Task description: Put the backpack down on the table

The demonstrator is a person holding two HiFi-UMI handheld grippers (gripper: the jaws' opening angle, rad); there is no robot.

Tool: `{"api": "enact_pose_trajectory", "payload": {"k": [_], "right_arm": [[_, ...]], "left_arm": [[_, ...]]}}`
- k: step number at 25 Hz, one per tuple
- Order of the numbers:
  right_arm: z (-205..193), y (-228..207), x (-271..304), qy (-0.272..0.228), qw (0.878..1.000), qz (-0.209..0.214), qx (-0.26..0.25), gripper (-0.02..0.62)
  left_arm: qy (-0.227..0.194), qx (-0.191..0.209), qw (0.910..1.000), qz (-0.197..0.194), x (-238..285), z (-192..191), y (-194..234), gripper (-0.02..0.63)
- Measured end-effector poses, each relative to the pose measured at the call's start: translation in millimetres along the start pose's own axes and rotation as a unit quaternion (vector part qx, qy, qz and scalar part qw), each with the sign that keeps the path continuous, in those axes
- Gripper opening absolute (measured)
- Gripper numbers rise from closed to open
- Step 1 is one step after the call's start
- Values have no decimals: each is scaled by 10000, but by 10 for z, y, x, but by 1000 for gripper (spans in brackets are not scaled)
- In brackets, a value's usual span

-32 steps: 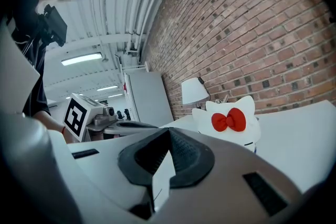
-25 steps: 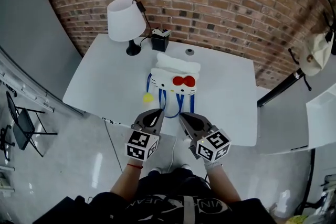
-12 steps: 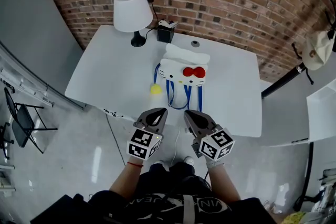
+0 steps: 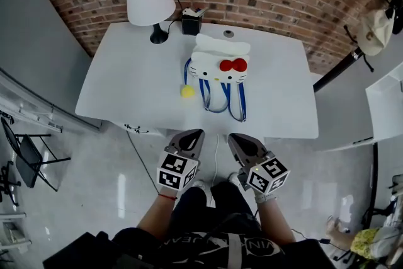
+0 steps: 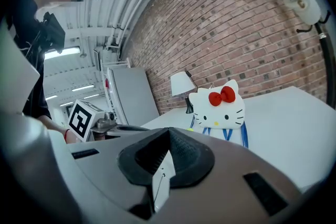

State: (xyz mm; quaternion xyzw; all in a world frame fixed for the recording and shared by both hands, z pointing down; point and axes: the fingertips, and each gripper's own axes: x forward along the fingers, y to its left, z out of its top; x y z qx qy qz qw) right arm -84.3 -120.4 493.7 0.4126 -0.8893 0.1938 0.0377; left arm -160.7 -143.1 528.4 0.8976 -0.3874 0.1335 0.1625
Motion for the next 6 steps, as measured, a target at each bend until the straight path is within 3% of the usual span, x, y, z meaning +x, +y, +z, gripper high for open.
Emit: {"api": "enact_pose_trajectory", "payload": {"k": [6], "right_arm": [[-198, 85, -275, 49, 9999, -111, 56, 0]], "left_arm": [[70, -31, 9999, -113, -82, -170, -245, 5]]}}
